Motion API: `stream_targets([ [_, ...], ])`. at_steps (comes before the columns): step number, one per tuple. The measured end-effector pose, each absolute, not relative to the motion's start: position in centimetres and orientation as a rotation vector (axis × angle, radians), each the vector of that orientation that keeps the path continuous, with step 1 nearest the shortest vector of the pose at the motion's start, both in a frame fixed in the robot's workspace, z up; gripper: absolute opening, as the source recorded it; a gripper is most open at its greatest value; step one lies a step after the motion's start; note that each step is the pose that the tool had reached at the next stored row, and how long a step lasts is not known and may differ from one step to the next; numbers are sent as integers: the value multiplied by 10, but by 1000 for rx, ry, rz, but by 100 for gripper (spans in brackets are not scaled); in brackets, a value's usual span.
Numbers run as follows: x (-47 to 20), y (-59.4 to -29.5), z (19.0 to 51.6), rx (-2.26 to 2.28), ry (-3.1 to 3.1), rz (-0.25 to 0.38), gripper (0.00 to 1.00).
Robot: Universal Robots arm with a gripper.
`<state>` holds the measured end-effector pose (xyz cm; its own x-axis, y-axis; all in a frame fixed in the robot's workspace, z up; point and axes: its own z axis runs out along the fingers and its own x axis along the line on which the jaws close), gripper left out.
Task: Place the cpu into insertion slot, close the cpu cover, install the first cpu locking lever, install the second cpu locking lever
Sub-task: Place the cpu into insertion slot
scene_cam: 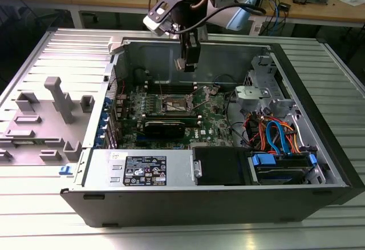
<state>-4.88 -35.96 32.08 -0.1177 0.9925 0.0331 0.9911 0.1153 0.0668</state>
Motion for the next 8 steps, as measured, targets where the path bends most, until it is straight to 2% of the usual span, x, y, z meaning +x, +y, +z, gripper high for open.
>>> stream_targets([
  [8, -51, -360, 312, 2171, 2236, 111, 54],
])
